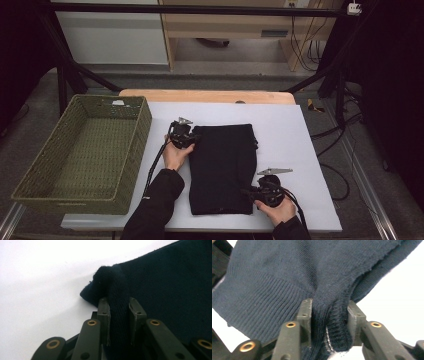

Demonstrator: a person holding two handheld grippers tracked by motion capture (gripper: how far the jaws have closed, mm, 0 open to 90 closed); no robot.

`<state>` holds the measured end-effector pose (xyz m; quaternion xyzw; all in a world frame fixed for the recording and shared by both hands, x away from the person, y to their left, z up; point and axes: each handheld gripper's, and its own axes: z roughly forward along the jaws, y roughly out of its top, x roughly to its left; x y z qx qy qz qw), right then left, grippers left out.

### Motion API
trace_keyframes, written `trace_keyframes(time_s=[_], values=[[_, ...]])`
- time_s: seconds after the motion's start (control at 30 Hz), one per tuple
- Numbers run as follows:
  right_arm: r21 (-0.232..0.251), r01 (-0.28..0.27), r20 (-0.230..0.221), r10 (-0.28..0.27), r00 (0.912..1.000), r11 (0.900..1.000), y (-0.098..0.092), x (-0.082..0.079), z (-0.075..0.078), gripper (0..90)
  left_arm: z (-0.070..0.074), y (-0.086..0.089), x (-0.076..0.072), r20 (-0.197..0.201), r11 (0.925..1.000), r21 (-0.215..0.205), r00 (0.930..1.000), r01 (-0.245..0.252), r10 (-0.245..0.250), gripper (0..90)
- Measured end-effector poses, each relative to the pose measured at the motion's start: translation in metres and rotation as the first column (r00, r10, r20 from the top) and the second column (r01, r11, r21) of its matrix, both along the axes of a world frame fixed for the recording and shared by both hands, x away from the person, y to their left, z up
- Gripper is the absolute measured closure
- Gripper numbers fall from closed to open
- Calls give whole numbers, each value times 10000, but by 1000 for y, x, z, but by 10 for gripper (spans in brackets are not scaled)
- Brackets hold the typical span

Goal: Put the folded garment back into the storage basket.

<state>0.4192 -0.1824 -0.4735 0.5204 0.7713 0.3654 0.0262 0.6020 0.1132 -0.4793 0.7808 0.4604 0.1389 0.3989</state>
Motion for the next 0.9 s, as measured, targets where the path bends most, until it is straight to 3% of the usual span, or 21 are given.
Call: trace_keyframes(time_s=[0.27,0.53,0.9], values=[[455,182,-538,-158,9984,9988,-4,4,0,700,1,1,2,-241,9997,-239,9997,-86,80,754],[678,180,-578,-141,9982,9975,-7,5,0,713,6,2,3,-353,9997,-225,9994,-51,43,772],[696,161,-550,-122,9984,9974,-8,5,1,718,22,8,-2,-100,9965,-832,9999,35,-44,781]])
